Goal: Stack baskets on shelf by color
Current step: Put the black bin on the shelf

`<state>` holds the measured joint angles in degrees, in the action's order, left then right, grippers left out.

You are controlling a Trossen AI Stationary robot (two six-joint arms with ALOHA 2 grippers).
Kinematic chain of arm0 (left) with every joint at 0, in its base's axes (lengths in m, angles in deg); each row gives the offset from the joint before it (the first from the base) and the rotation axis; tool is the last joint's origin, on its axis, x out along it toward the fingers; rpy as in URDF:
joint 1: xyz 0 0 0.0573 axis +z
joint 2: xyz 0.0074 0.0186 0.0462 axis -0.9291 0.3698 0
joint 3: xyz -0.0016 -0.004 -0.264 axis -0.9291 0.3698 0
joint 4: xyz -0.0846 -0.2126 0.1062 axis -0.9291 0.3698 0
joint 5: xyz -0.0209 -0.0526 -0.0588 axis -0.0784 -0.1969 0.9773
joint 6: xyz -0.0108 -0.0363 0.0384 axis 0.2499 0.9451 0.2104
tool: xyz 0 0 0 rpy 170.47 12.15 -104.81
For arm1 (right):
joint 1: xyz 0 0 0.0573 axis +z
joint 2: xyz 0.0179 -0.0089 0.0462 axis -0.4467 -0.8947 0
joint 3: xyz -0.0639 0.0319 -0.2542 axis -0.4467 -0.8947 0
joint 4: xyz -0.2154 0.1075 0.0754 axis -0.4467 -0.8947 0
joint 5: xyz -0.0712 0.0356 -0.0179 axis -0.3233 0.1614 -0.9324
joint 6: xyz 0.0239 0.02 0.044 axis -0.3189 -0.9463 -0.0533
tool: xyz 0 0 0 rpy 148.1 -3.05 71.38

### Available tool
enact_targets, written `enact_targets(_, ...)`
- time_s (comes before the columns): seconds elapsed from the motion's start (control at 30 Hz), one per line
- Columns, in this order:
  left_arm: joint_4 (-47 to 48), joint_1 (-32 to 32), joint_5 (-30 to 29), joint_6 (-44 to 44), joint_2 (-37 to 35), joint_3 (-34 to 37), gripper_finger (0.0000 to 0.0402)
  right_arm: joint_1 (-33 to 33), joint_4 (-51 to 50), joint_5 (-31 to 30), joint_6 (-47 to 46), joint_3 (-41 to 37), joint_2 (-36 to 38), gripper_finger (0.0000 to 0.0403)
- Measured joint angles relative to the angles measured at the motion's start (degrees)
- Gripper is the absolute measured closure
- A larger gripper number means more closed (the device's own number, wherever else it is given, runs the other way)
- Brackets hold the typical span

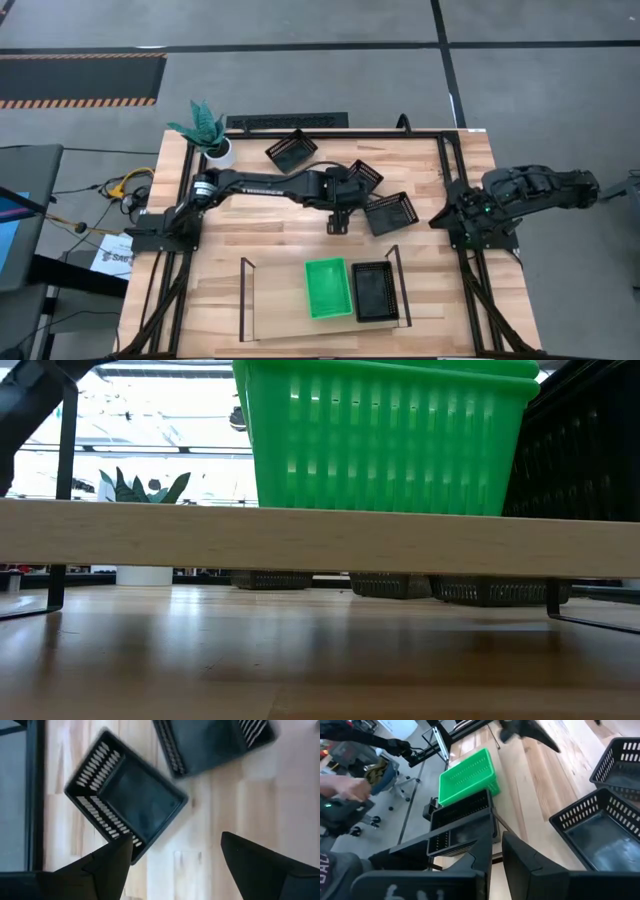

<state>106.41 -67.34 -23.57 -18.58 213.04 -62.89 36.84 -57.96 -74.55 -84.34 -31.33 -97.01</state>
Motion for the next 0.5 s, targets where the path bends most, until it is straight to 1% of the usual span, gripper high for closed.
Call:
enact_targets(0.17,-7.3,2.9,1.8,-4.2,0.0,6.4,0.0115,0.3,0.0,0.0,1.3,0.0,0.0,0.0336)
enact_targets(0.3,-11.9,4.5,4.2,-8.5,0.0,9.1,0.0116,0.3,-0.1,0.1,1.5,0.0,0.0,0.0336)
enact_targets(0.43,-14.8,5.2,8.6,-11.5,0.0,10.6,0.0116,0.3,-0.1,0.3,1.6,0.0,0.0,0.0336)
enact_targets(0.5,-16.1,5.3,9.1,-12.4,0.0,11.7,0.0116,0.3,-0.1,0.3,2.1,0.0,0.0,0.0336)
